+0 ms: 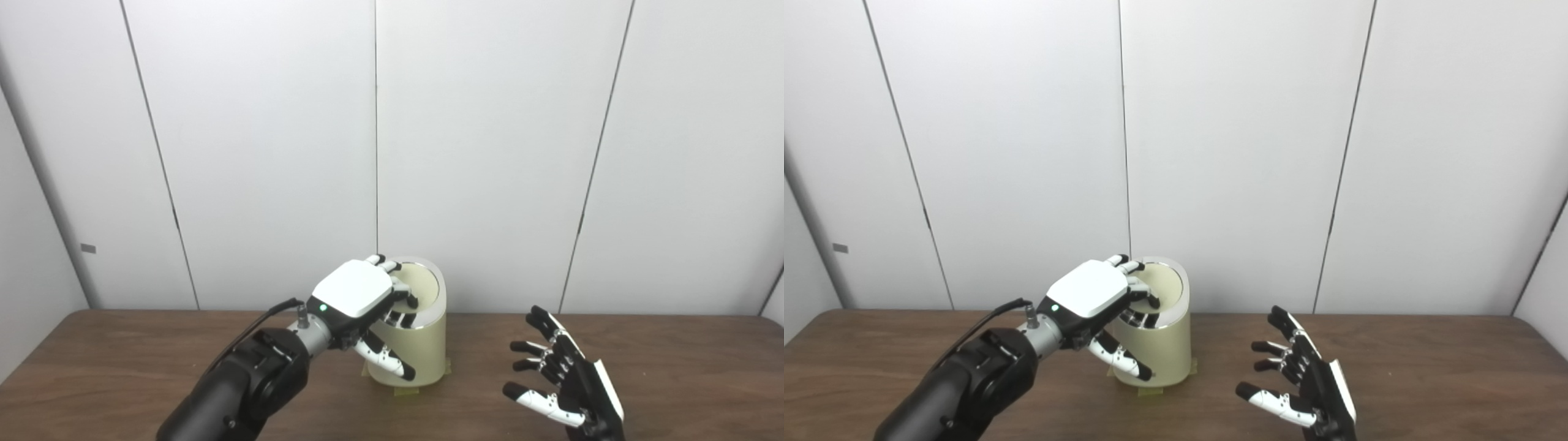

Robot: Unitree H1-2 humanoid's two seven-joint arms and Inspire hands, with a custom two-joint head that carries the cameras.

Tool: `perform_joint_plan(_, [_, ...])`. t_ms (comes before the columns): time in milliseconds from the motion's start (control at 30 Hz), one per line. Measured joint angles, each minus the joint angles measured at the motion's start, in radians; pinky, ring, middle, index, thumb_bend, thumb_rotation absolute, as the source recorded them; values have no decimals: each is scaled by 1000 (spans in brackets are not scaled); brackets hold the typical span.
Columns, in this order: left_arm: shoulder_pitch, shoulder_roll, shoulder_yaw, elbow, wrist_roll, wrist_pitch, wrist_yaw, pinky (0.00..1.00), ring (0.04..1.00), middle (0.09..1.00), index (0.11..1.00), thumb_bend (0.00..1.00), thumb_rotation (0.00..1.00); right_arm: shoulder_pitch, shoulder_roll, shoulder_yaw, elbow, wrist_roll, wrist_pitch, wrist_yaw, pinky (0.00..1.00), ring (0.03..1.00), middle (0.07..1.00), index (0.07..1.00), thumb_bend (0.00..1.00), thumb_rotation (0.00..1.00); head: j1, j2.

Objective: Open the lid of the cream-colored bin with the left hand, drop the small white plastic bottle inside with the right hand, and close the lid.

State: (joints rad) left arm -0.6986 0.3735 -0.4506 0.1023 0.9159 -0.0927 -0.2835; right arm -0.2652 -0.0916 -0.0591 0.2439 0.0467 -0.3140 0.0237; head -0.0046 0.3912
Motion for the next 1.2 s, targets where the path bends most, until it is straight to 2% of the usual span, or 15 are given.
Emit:
perform_joint_plan(100, [33, -7, 48, -2, -46, -10, 35, 993, 931, 783, 791, 896, 443, 0, -1, 0, 1, 0, 0, 0, 561, 706, 896, 880, 861, 258, 0, -2])
perform_joint_plan(200, [69, -39, 128, 5, -104, -17, 102, 988, 927, 805, 808, 870, 419, 0, -1, 0, 2, 0, 0, 0, 565, 710, 897, 881, 860, 260, 0, -2])
perform_joint_plan(267, [79, -55, 178, 14, -164, -35, 137, 863, 915, 863, 864, 808, 391, 0, -1, 0, 2, 0, 1, 0, 558, 707, 898, 884, 859, 257, 2, -2])
perform_joint_plan(333, [87, -74, 234, 27, -255, -55, 169, 787, 898, 905, 901, 787, 361, 0, 0, 1, 2, 0, 1, 1, 554, 706, 898, 884, 860, 255, 3, 0])
perform_joint_plan(467, [131, -134, 344, 9, -449, -66, 203, 766, 898, 927, 932, 785, 344, 0, -1, 0, 2, 0, 4, 1, 554, 700, 895, 879, 856, 244, 9, 0])
perform_joint_plan(567, [201, -194, 406, -42, -584, -67, 228, 749, 902, 916, 929, 774, 344, 0, -5, 0, 2, 0, 9, 1, 549, 694, 891, 878, 853, 241, 12, 0])
perform_joint_plan(633, [253, -228, 445, -69, -664, -47, 233, 706, 865, 886, 910, 767, 344, 0, -7, 0, 2, -3, 10, 1, 548, 696, 894, 882, 847, 240, 15, 2])
perform_joint_plan(800, [354, -245, 509, -105, -791, -5, 237, 705, 772, 822, 878, 754, 375, 0, -16, 1, 2, -8, 10, 4, 552, 699, 894, 884, 849, 246, 17, 8])
perform_joint_plan(867, [392, -242, 523, -106, -823, -6, 237, 653, 750, 805, 863, 721, 351, 1, -18, 1, 2, -10, 10, 6, 559, 702, 893, 885, 848, 250, 18, 9])
perform_joint_plan(967, [448, -238, 531, -106, -901, -20, 213, 573, 735, 790, 833, 661, 252, 4, -18, 2, -3, -10, 15, 11, 564, 706, 889, 881, 845, 226, 14, 15])
perform_joint_plan(1067, [483, -238, 535, -106, -945, -52, 196, 564, 730, 780, 818, 677, 242, 16, -18, 2, -30, -6, 37, 13, 556, 706, 885, 883, 850, 228, 11, 21])
perform_joint_plan(1200, [490, -237, 544, -106, -974, -56, 195, 561, 699, 752, 812, 698, 247, 19, -18, 1, -42, 4, 41, 15, 537, 703, 885, 880, 853, 228, 9, 29])
